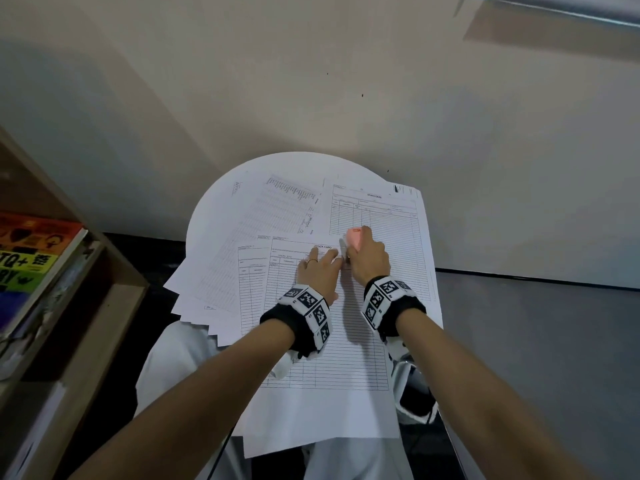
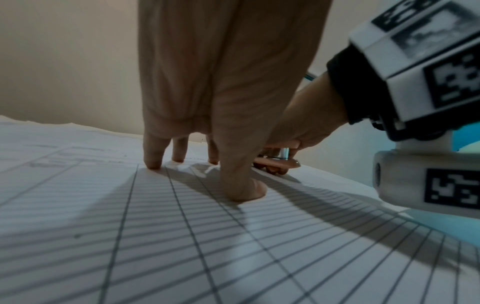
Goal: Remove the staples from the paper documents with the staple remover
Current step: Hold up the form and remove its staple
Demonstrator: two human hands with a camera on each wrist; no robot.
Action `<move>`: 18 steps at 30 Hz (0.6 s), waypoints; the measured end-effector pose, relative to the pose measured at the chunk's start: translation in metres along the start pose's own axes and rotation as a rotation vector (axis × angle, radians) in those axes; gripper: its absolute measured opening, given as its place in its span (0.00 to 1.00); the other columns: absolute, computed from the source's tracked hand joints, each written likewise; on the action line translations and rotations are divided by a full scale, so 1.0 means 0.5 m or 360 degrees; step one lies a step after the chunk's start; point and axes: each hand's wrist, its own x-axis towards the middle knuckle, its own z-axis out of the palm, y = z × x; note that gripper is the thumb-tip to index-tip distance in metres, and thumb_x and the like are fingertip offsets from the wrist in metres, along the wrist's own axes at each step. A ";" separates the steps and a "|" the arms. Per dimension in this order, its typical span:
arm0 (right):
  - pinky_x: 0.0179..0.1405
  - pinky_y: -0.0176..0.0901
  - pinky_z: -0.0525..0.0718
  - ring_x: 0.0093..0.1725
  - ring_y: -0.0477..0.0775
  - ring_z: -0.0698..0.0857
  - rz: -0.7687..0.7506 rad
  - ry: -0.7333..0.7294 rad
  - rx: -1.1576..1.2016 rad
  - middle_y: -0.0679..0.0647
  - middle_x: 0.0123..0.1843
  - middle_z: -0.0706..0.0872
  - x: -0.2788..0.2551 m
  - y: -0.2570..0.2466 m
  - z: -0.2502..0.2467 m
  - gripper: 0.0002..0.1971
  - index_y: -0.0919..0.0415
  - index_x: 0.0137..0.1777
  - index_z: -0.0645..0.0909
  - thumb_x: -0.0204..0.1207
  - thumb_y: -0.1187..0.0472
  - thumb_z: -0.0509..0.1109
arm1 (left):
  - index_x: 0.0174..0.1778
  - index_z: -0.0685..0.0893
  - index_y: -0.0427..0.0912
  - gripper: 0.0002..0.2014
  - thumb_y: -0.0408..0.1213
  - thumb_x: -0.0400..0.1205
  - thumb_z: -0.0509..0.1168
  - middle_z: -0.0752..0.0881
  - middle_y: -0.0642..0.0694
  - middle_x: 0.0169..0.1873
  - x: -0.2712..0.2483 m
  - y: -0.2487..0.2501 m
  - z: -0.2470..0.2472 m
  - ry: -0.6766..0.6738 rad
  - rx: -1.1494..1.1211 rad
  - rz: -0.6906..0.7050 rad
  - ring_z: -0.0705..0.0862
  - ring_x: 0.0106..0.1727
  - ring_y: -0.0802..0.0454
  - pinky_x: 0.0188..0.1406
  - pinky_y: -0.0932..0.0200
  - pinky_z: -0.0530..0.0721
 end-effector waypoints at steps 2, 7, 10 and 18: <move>0.46 0.50 0.74 0.60 0.71 0.80 0.0061 -0.0015 0.0031 0.69 0.65 0.77 0.004 -0.002 -0.001 0.23 0.62 0.77 0.64 0.84 0.54 0.59 | 0.80 0.59 0.46 0.37 0.40 0.78 0.71 0.53 0.50 0.83 0.000 0.000 0.002 -0.0001 -0.0010 0.0007 0.48 0.84 0.39 0.81 0.41 0.58; 0.53 0.54 0.77 0.63 0.71 0.79 0.0177 -0.0028 0.0135 0.68 0.68 0.75 0.011 -0.009 -0.002 0.23 0.62 0.76 0.65 0.84 0.55 0.59 | 0.80 0.60 0.47 0.36 0.40 0.78 0.70 0.52 0.51 0.83 0.000 -0.008 0.003 0.0003 -0.0030 0.0026 0.47 0.84 0.39 0.81 0.41 0.59; 0.55 0.55 0.78 0.63 0.71 0.79 0.0225 0.0042 0.0258 0.69 0.68 0.75 0.015 -0.016 -0.011 0.22 0.63 0.76 0.64 0.84 0.56 0.60 | 0.80 0.60 0.47 0.36 0.41 0.78 0.70 0.52 0.51 0.83 0.000 -0.010 0.005 0.0009 -0.0019 0.0052 0.47 0.84 0.39 0.81 0.42 0.58; 0.44 0.49 0.82 0.47 0.61 0.83 -0.0216 0.0178 0.0282 0.60 0.56 0.84 -0.048 -0.005 -0.063 0.22 0.51 0.74 0.66 0.81 0.53 0.62 | 0.65 0.81 0.39 0.18 0.46 0.87 0.55 0.82 0.39 0.65 0.003 -0.024 -0.033 0.0182 -0.0701 0.0024 0.78 0.69 0.40 0.68 0.48 0.75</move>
